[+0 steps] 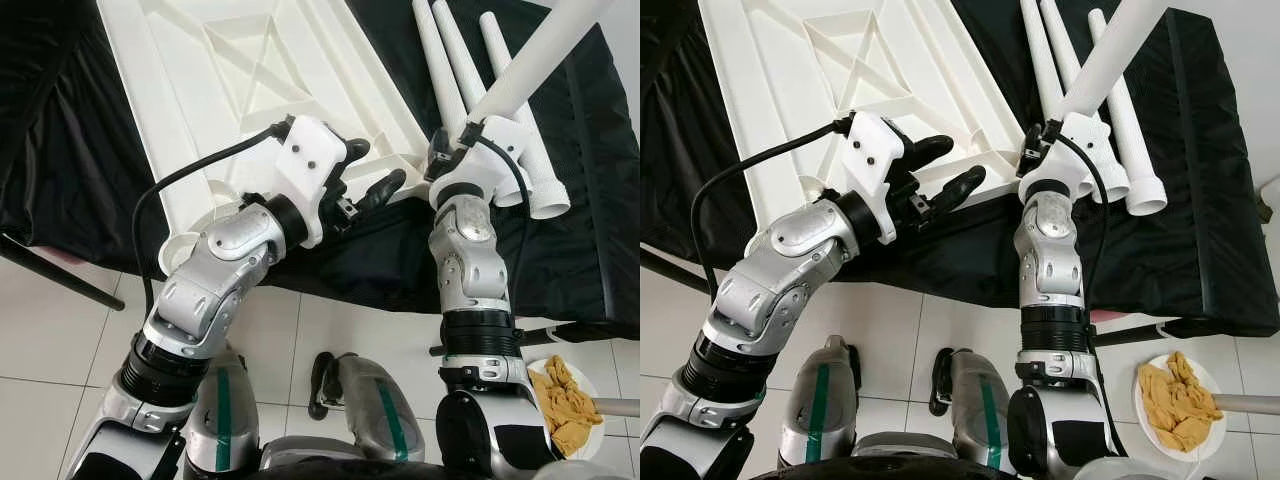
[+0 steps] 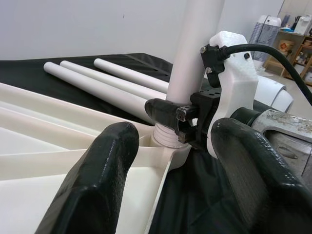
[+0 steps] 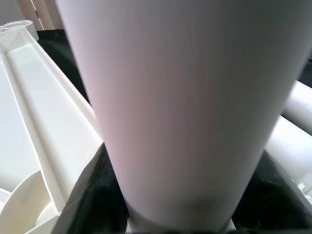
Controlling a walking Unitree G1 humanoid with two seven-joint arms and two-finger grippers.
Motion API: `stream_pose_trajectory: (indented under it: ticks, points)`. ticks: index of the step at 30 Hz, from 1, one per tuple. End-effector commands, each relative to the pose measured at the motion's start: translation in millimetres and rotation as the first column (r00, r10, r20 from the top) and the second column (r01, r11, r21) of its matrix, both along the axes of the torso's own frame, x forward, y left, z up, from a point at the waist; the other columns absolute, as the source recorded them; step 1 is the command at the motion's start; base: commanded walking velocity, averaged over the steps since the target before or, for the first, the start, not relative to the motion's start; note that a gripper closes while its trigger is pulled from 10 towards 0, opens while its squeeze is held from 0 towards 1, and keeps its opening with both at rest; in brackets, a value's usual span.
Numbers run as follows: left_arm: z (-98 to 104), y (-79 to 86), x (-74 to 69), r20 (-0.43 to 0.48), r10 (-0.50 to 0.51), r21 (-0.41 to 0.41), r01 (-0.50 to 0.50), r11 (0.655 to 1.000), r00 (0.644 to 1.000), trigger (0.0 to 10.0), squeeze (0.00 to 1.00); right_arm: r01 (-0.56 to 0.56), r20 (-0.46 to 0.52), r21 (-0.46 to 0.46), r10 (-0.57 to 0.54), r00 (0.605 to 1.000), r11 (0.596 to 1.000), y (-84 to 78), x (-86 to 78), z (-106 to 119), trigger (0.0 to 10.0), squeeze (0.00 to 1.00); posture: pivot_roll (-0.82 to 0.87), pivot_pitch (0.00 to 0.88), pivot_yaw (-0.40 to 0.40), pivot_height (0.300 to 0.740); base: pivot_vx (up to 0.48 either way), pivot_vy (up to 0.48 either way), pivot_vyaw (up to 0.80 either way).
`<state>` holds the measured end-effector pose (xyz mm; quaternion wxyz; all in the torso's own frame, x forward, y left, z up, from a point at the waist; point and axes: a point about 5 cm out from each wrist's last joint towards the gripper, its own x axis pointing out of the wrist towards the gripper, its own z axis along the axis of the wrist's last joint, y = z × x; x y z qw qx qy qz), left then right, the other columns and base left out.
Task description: Building children table
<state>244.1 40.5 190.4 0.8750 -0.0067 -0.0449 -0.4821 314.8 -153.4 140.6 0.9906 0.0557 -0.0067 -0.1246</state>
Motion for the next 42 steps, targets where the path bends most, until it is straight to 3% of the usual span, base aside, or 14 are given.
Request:
stream_pose_trajectory:
  ticks: [1, 10, 12, 16, 17, 18, 21, 24, 27, 33, 35, 42]
  points:
    - [0.2, -4.7, -3.2, 0.003, -0.033, -0.001, 0.033, 0.999, 0.999, 10.0, 0.00, -0.013, -0.038, 0.014, 0.014, 0.999, 1.000, -1.2, -4.0, -10.3, 10.0, 1.00, 0.10, 0.046, -0.109, 0.740, 0.000, 0.000, 0.00]
    - [0.6, -4.4, -2.5, 0.004, -0.032, 0.000, 0.032, 0.999, 0.999, 10.0, 0.00, -0.102, 0.027, -0.004, 0.102, 0.994, 0.995, -0.5, -2.8, -1.2, 10.0, 1.00, 0.09, 0.053, -0.109, 0.740, 0.000, 0.000, 0.00]
    - [1.2, -4.2, -1.9, 0.006, -0.028, -0.002, 0.028, 1.000, 1.000, 10.0, 0.00, -0.213, 0.034, -0.014, 0.213, 0.976, 0.977, -4.3, 2.9, 0.7, 10.0, 1.00, 0.09, 0.056, -0.108, 0.740, 0.000, 0.000, 0.00]
    - [1.6, -4.2, -1.3, 0.006, -0.027, -0.002, 0.027, 1.000, 1.000, 10.0, 0.00, -0.283, 0.037, -0.033, 0.284, 0.958, 0.959, -5.5, 6.4, 2.6, 10.0, 1.00, 0.09, 0.059, -0.106, 0.740, 0.000, 0.000, 0.00]
    - [1.7, -4.2, -1.2, 0.007, -0.027, -0.002, 0.027, 1.000, 1.000, 10.0, 0.00, -0.323, 0.040, -0.048, 0.325, 0.945, 0.945, -6.2, 8.0, 4.2, 10.0, 0.08, 0.09, 0.059, -0.106, 0.740, 0.000, 0.000, 0.00]
    - [2.0, -4.0, -0.8, 0.008, -0.025, -0.003, 0.025, 1.000, 1.000, 10.0, 0.00, -0.368, 0.048, -0.060, 0.371, 0.927, 0.928, -8.9, 10.4, 6.8, 10.0, 0.00, 0.09, 0.058, -0.105, 0.740, 0.000, 0.000, 0.00]
    - [2.8, -3.6, 0.6, 0.011, -0.022, -0.003, 0.022, 1.000, 1.000, 10.0, 0.00, -0.448, 0.065, -0.100, 0.455, 0.888, 0.888, -16.7, 15.9, 12.6, 10.0, 0.00, 0.09, 0.059, -0.102, 0.740, 0.000, 0.000, 0.00]
    - [3.1, -3.3, 0.8, 0.012, -0.021, -0.003, 0.021, 1.000, 1.000, 10.0, 0.00, -0.473, 0.068, -0.118, 0.482, 0.874, 0.873, -18.6, 17.2, 14.2, 10.0, 0.00, 0.09, 0.059, -0.102, 0.740, 0.000, 0.000, 0.00]
    - [4.3, -2.8, 2.2, 0.017, -0.017, -0.004, 0.017, 1.000, 1.000, 10.0, 0.00, -0.565, 0.056, -0.143, 0.576, 0.815, 0.813, -26.5, 22.4, 15.1, 10.0, 0.00, 0.09, 0.059, -0.102, 0.740, 0.000, 0.000, 0.00]
    - [5.2, -2.4, 2.7, 0.020, -0.013, -0.005, 0.013, 1.000, 1.000, 10.0, 0.00, -0.639, 0.027, -0.145, 0.648, 0.761, 0.756, -37.4, 26.6, 11.2, 10.0, 0.00, 0.10, 0.058, -0.103, 0.740, 0.000, 0.000, 0.00]
    - [5.6, -1.6, 2.6, 0.022, -0.009, -0.006, 0.009, 1.000, 1.000, 10.0, 0.00, -0.681, 0.005, -0.150, 0.689, 0.725, 0.717, -42.6, 27.2, 8.3, 10.0, 0.00, 0.10, 0.060, -0.101, 0.740, 0.000, 0.000, 0.00]
    - [5.8, -1.0, 2.6, 0.021, -0.007, -0.004, 0.007, 1.000, 1.000, 10.0, 0.00, -0.718, -0.016, -0.149, 0.725, 0.689, 0.680, -51.8, 31.3, 6.8, 9.8, 0.00, 0.10, 0.062, -0.098, 0.740, 0.000, 0.000, 0.00]
